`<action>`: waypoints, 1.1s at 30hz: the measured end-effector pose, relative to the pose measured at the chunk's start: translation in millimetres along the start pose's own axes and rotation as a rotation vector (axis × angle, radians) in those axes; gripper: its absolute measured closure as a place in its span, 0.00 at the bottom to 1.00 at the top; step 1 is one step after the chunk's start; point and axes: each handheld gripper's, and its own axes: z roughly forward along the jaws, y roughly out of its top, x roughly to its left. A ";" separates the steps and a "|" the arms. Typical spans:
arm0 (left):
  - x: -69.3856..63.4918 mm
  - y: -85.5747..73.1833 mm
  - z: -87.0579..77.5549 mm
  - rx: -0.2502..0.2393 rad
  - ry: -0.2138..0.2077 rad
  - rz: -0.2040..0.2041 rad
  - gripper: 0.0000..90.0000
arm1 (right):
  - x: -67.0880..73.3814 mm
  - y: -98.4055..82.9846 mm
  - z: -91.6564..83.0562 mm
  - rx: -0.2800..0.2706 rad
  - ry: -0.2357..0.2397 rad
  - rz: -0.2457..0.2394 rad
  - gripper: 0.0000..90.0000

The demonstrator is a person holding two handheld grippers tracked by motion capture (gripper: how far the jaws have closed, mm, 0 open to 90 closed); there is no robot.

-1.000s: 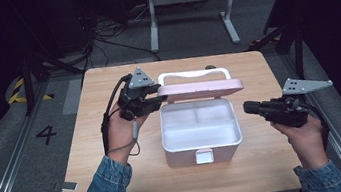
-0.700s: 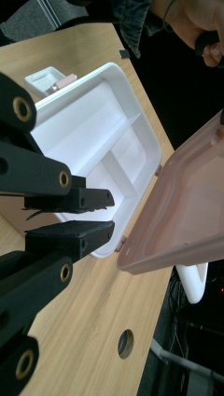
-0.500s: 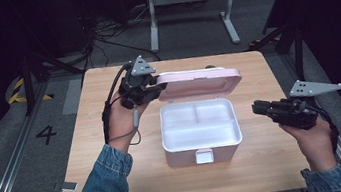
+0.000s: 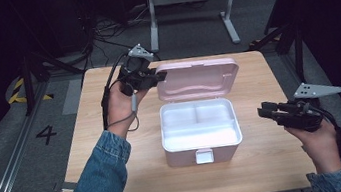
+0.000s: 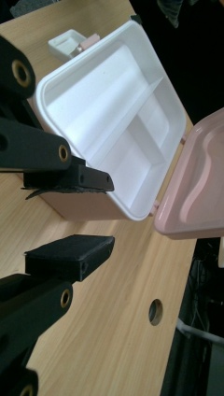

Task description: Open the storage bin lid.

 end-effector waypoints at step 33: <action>59.1 12.3 59.4 0.087 0.042 -0.157 0.82 | -14.0 -8.8 2.2 0.023 -0.008 0.047 0.69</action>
